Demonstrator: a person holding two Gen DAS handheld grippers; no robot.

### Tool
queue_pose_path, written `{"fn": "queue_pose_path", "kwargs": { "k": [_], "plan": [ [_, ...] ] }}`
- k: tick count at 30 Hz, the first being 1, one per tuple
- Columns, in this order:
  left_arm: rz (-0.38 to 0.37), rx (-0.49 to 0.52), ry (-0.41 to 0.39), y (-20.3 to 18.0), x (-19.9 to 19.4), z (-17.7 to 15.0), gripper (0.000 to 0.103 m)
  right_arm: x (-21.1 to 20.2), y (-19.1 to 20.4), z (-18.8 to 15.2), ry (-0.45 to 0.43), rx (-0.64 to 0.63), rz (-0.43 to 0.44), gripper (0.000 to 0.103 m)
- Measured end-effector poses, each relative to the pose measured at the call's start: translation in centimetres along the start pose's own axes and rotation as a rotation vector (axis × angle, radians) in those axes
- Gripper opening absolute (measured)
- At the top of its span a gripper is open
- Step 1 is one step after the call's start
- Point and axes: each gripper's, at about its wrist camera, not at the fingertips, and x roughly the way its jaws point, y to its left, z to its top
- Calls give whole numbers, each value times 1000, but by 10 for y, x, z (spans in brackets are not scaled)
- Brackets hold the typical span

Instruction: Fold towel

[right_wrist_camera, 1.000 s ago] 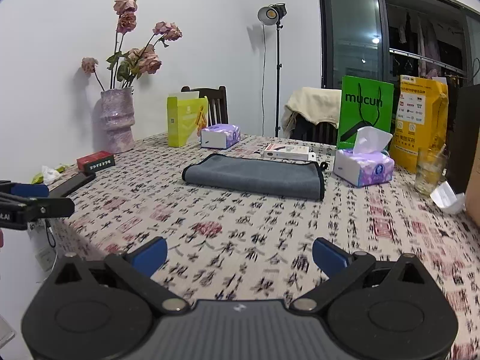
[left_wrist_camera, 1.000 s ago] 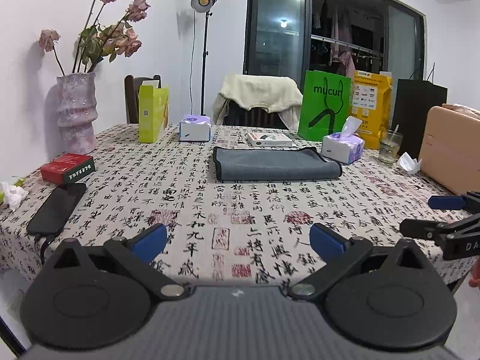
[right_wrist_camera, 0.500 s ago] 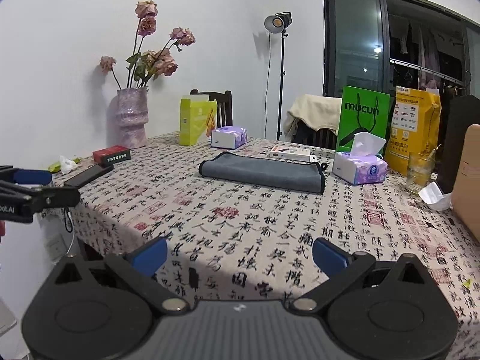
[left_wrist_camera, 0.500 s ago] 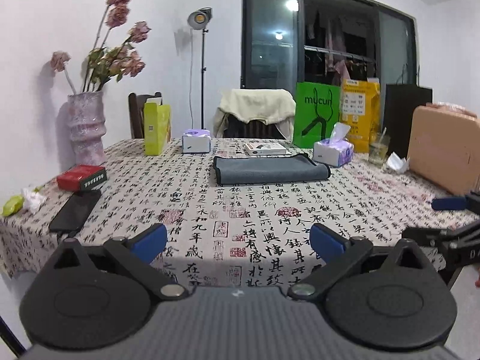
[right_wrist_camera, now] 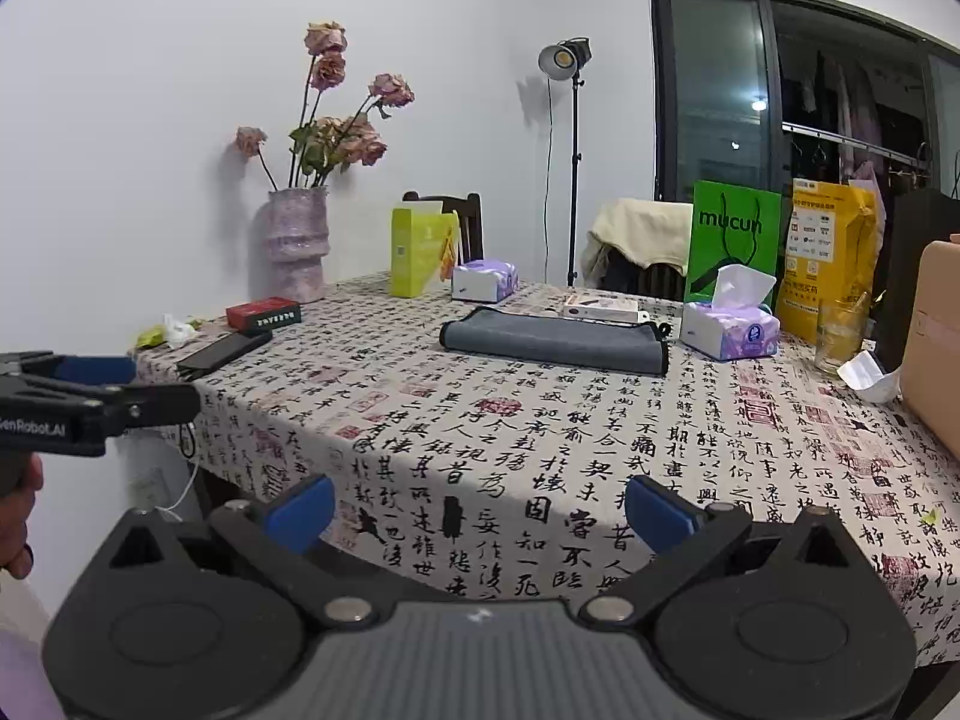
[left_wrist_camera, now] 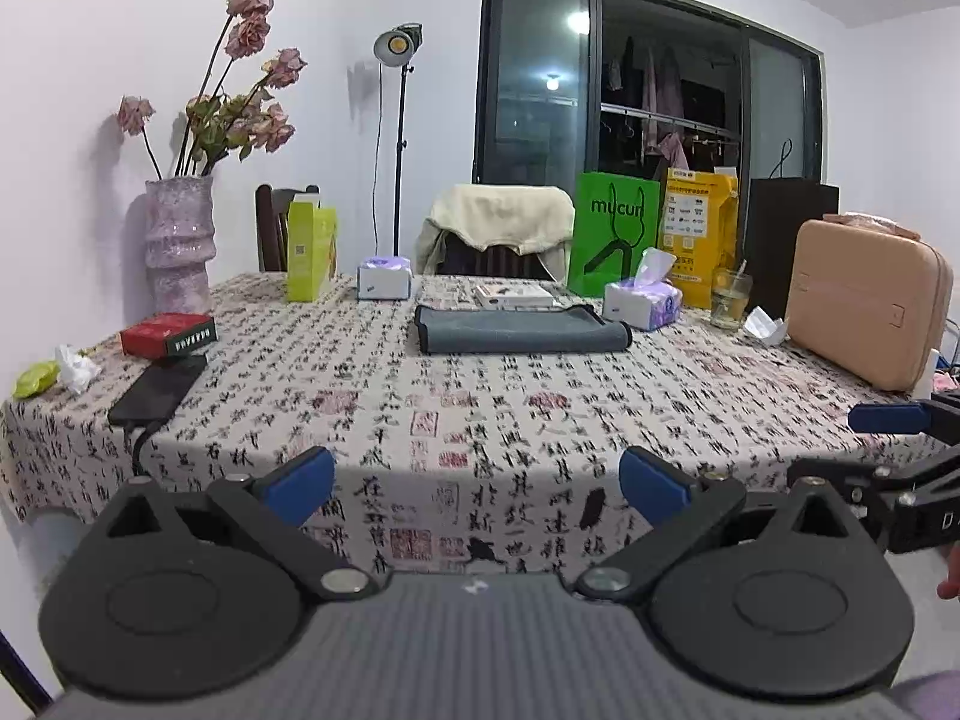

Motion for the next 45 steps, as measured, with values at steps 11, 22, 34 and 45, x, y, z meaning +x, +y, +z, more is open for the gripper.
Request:
{"fn": "queue_pose_path", "kwargs": {
  "k": [11, 22, 34, 45],
  "plan": [
    [0, 40, -24, -16, -24, -20, 103, -29, 25, -31, -47, 6, 0, 103],
    [20, 35, -15, -10, -32, -29, 103, -45, 33, -39, -64, 22, -2, 103],
    [19, 46, -19, -12, -34, -31, 103, -48, 38, -39, -72, 8, -4, 103],
    [17, 49, -20, -12, -34, -32, 103, -51, 38, -40, -79, 13, -4, 103]
  ]
}}
